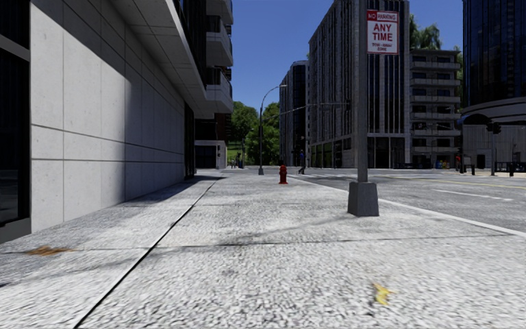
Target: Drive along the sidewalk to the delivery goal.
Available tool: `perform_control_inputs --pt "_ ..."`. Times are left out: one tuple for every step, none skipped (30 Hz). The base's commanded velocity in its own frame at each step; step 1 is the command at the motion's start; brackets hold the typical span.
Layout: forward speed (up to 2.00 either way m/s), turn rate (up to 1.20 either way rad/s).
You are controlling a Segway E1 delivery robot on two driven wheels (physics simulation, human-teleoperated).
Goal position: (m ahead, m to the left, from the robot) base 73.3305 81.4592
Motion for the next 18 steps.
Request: perform_control_inputs --pt "2.00 0.23" --pt "2.00 0.23" --pt "2.00 0.23" --pt "2.00 0.23" --pt "2.00 0.23" --pt "2.00 0.23" --pt "2.00 0.23" --pt "2.00 0.23" --pt "2.00 0.22" --pt "2.00 0.15" --pt "2.00 0.11" --pt "2.00 0.10" --pt "2.00 0.10" --pt "2.00 0.09" --pt "2.00 0.09" --pt "2.00 0.09" --pt "2.00 0.10" --pt "2.00 0.11"
